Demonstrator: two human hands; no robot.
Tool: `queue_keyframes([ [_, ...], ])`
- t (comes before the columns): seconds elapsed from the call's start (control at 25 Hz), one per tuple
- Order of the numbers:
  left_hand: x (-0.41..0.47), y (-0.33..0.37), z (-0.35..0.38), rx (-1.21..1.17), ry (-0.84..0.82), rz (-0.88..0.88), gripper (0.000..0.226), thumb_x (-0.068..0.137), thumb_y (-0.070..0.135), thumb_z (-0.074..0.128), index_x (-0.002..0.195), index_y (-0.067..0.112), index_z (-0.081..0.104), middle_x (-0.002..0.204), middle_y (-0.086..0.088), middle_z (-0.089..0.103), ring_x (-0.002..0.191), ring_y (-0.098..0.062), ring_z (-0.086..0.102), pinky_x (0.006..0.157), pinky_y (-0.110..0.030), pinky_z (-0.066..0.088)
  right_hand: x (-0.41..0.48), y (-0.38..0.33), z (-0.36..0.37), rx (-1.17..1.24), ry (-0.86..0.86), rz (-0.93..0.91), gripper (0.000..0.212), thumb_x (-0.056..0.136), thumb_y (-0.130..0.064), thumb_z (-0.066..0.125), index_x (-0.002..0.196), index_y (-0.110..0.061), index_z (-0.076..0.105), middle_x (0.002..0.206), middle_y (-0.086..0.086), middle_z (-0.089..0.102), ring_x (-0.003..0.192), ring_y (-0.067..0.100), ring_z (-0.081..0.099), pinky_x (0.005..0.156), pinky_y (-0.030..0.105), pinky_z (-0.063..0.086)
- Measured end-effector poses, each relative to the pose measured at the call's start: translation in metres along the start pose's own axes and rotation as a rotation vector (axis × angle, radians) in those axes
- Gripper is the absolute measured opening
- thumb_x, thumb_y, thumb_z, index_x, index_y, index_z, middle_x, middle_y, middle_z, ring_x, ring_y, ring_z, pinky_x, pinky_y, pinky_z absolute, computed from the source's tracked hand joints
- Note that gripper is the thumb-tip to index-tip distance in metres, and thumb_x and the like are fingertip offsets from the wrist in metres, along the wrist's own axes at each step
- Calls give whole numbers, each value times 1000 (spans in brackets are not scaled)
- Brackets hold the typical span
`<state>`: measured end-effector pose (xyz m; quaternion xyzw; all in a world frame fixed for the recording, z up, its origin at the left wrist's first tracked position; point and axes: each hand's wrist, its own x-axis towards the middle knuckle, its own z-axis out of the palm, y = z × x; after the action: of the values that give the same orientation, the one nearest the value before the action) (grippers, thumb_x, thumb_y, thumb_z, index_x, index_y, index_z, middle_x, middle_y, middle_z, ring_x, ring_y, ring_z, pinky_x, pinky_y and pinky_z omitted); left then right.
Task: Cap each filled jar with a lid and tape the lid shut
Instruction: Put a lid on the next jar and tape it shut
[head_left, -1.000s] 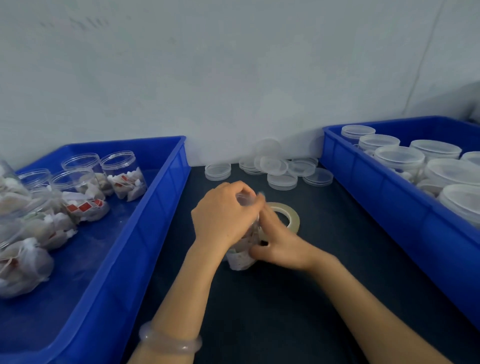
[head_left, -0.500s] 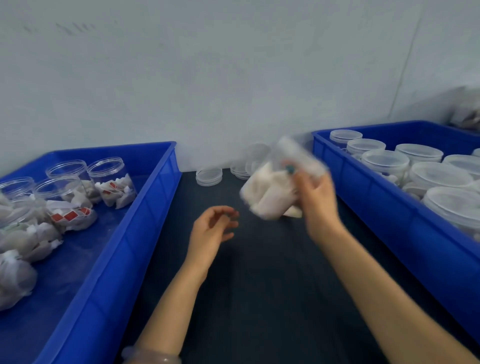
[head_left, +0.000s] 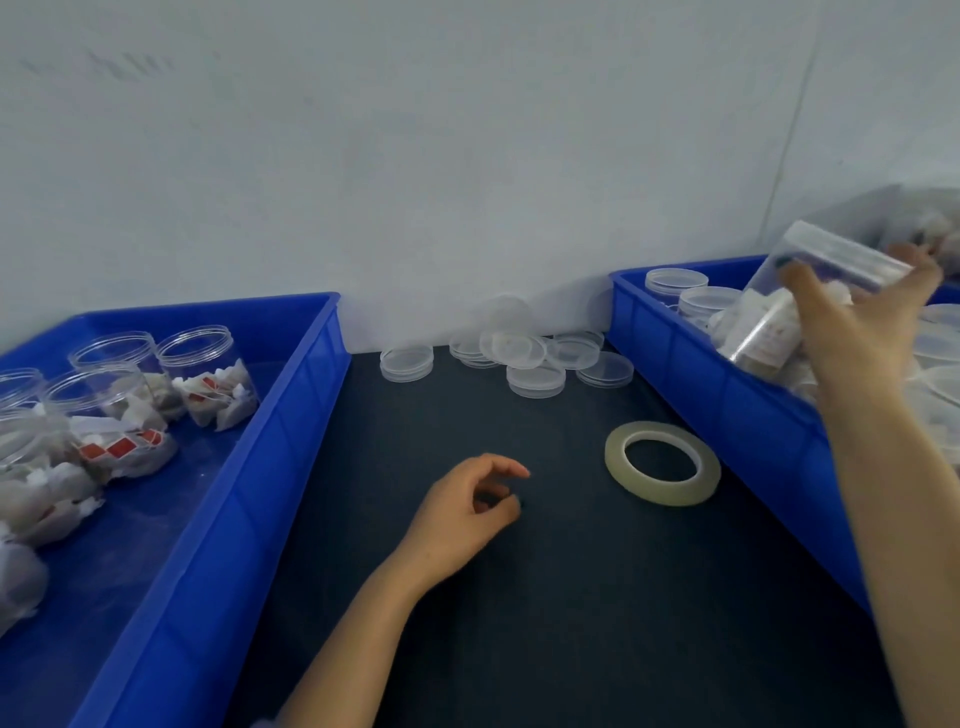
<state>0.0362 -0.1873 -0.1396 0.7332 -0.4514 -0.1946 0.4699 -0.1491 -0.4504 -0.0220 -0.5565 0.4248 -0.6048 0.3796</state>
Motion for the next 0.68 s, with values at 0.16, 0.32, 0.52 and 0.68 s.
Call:
queue_keyframes([
  [0.16,0,-5,5,166,-25,30,29,92,19,64,100,47,61,114,21,59,108,7,56,95,-17,46,6,2,-2,-145,-15,7,95,66,-54,74,144,-33,26,130,-6,52,108,15,49,96,40,43],
  [0.32,1,-7,4,202,-23,41,29,93,18,62,101,47,61,116,23,57,108,8,55,95,-15,45,15,1,-2,-229,-42,95,97,72,-59,71,147,-28,18,139,7,48,121,32,52,102,52,42],
  [0.52,0,-11,2,266,-42,70,26,93,16,61,106,39,63,117,20,55,109,8,53,94,-10,42,26,2,9,-184,-21,50,95,72,-38,84,144,-25,22,142,10,43,116,23,49,102,43,43],
  [0.68,0,-13,2,292,-57,80,25,94,17,61,108,37,64,118,20,54,112,7,52,97,-12,42,39,1,12,-304,44,47,103,69,-31,88,147,-17,22,148,12,39,132,31,43,107,44,39],
])
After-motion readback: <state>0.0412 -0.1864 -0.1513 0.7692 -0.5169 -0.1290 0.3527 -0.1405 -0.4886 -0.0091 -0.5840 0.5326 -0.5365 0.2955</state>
